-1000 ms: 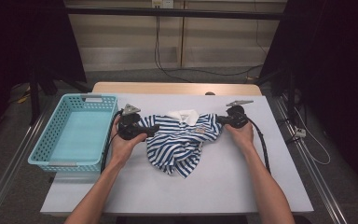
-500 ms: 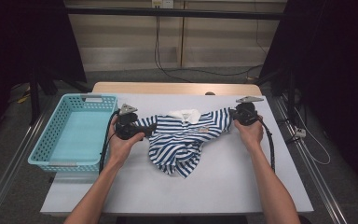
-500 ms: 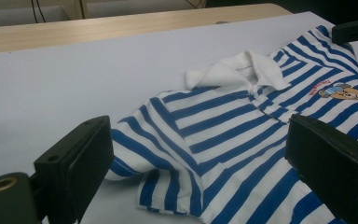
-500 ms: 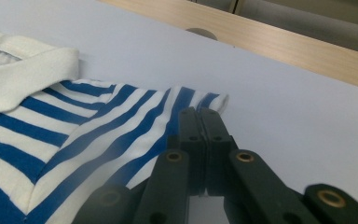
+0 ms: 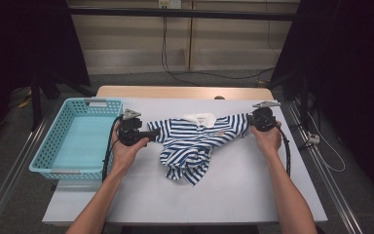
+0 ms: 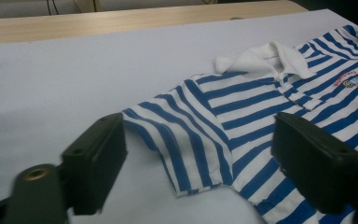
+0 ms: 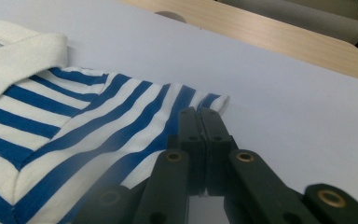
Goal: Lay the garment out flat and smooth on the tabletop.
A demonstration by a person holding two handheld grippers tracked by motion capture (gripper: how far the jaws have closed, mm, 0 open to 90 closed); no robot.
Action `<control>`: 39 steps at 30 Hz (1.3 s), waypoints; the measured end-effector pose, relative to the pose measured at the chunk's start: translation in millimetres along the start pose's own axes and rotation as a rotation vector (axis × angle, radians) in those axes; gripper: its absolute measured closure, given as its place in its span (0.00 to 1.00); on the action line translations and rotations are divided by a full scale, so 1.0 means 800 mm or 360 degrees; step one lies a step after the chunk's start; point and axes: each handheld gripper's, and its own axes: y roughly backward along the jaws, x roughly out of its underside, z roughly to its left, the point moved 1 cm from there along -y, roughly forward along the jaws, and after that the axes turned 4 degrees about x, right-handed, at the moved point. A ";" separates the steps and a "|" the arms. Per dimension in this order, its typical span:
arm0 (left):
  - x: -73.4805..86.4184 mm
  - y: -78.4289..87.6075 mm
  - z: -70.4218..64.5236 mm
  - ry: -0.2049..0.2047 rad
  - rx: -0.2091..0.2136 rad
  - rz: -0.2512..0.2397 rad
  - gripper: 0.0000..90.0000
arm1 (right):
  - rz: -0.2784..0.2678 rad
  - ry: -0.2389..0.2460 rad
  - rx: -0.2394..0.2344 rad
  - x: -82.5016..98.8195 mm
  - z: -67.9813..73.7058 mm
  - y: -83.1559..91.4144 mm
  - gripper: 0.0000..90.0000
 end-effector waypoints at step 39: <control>0.028 -0.044 -0.005 -0.0135 0.0023 0.0348 1.00 | 0.0048 -0.0018 -0.0305 0.043 0.039 0.013 0.80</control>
